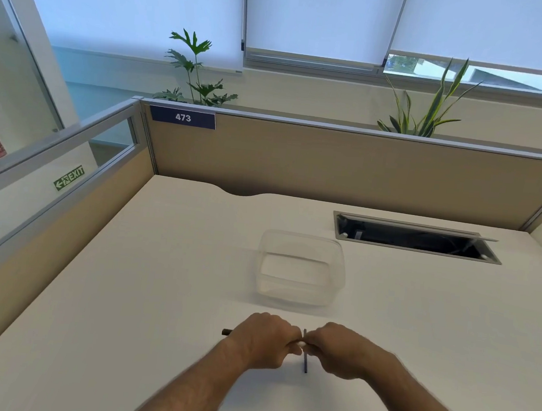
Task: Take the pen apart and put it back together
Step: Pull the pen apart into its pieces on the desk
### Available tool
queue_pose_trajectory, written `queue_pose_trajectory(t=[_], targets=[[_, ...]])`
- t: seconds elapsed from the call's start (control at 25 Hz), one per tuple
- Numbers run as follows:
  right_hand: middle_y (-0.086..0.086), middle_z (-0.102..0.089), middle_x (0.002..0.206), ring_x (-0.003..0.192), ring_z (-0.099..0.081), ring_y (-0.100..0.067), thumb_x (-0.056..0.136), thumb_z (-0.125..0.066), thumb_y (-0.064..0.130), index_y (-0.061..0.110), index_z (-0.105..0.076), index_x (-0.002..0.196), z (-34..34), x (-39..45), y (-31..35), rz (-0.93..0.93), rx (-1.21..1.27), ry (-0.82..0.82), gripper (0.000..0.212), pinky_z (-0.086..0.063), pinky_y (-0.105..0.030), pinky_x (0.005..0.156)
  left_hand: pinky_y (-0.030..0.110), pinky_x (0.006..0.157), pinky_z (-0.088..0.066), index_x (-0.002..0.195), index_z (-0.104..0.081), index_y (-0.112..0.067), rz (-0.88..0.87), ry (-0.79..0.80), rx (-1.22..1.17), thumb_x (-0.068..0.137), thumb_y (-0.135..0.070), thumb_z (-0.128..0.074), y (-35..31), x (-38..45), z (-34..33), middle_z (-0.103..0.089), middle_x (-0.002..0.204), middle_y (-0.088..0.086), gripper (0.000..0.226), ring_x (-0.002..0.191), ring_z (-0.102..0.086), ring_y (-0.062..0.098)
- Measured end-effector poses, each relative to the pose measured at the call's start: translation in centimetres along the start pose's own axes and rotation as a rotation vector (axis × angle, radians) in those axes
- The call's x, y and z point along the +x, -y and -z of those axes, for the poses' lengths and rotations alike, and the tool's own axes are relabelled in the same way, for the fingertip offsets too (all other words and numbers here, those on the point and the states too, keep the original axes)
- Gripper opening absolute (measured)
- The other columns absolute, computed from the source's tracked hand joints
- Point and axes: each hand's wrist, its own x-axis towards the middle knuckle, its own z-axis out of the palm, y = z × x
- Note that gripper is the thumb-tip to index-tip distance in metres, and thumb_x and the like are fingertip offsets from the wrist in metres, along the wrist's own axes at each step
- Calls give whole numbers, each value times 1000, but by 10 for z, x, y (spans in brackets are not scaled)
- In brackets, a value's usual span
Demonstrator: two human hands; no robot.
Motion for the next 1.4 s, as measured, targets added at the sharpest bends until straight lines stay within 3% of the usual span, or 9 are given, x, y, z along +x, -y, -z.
queue_pose_trajectory(t=[0.12,0.32,0.56,0.72,0.88,0.92,1.12,1.32,1.4], targets=[[-6,-73,97,87,-62,-26,95,-49,16,19,-68,99,0,1,0,-60,-56,-93,20,-49,-36,70,42,72,-53,106,-61,-19,31,-3,-16,97,-24,-52,-4,1,-2,-72,97,7,14,84,-63,32],[-8,-72,83,66,-48,-25,94,-53,31,20,-71,91,-8,1,1,-88,-126,-279,21,-31,-28,57,40,70,-50,108,-60,-20,34,-3,-61,98,-16,-49,-4,2,-2,-70,99,6,16,85,-62,31],[-6,-73,82,77,-62,-29,95,-48,30,19,-69,89,-23,0,3,-102,-210,-360,25,-30,-30,57,41,69,-52,103,-62,-23,41,-12,-169,100,-22,-45,3,-1,-2,-72,95,5,17,79,-60,29],[-1,-75,92,83,-66,-25,89,-62,37,22,-66,97,-20,1,9,-162,-113,-398,17,-33,-28,59,40,70,-53,106,-63,-24,41,-9,-166,100,-24,-46,6,-1,-4,-73,96,5,18,80,-61,27],[8,-63,130,114,-61,-21,83,-68,49,28,-40,139,-11,-4,7,-137,102,-279,66,-49,-31,85,40,78,-54,113,-62,-25,88,-35,-102,100,-29,-46,4,2,-2,-72,107,1,21,92,-65,26],[7,-60,135,120,-58,-21,87,-63,50,29,-37,144,-10,-5,6,-117,118,-218,66,-48,-34,92,39,78,-53,112,-62,-25,101,-45,-88,100,-28,-46,5,2,-3,-71,109,0,20,93,-65,26],[-5,-72,105,94,-63,-27,101,-43,28,25,-60,114,-10,1,4,-69,-11,-217,22,-44,-34,67,35,69,-44,108,-60,-23,98,-57,-29,97,-22,-46,4,3,-2,-69,105,1,18,90,-63,28],[2,-75,99,92,-66,-23,90,-63,35,28,-67,106,-9,4,3,-152,4,-347,18,-38,-27,65,32,65,-39,111,-60,-28,88,-87,-28,99,-26,-45,2,2,-3,-68,102,-1,19,88,-62,27],[8,-72,110,100,-65,-19,82,-72,39,31,-57,119,-8,1,4,-180,89,-354,42,-44,-28,71,32,65,-40,110,-60,-28,84,-103,-23,100,-28,-45,3,2,-2,-68,101,0,18,87,-63,27]])
